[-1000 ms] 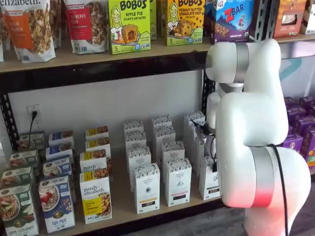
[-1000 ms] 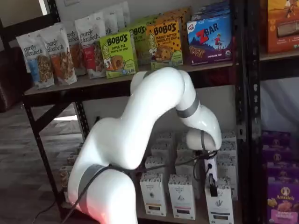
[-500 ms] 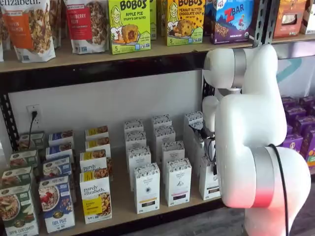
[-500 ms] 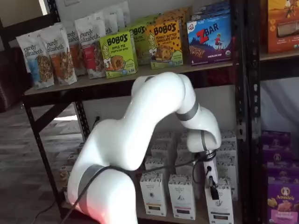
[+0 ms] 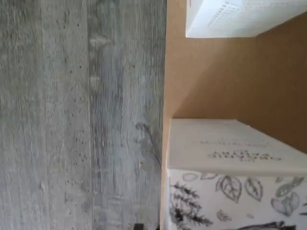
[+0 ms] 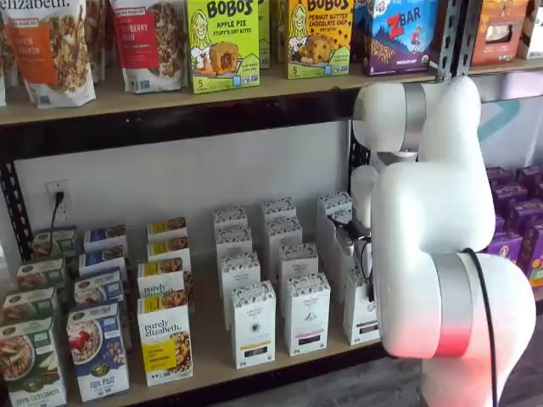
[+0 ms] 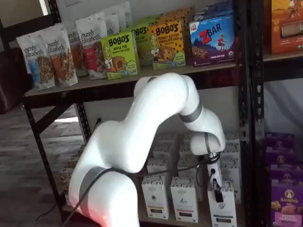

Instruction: Pick up the white box with a green strip in the middle, on the bottom shelf, the sixth box from the left

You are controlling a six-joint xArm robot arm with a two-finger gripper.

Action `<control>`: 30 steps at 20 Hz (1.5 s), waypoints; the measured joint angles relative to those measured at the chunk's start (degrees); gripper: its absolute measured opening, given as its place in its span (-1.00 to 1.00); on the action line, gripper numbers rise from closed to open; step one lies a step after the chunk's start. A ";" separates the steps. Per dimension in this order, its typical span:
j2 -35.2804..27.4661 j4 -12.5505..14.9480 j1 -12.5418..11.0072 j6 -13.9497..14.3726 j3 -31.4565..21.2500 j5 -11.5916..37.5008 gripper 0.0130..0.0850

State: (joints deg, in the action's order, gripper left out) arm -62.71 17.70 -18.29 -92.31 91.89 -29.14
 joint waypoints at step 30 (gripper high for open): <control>13.05 11.37 0.29 12.02 -22.50 12.73 0.22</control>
State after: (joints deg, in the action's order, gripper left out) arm -49.66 29.07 -18.00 -80.29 69.39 -16.41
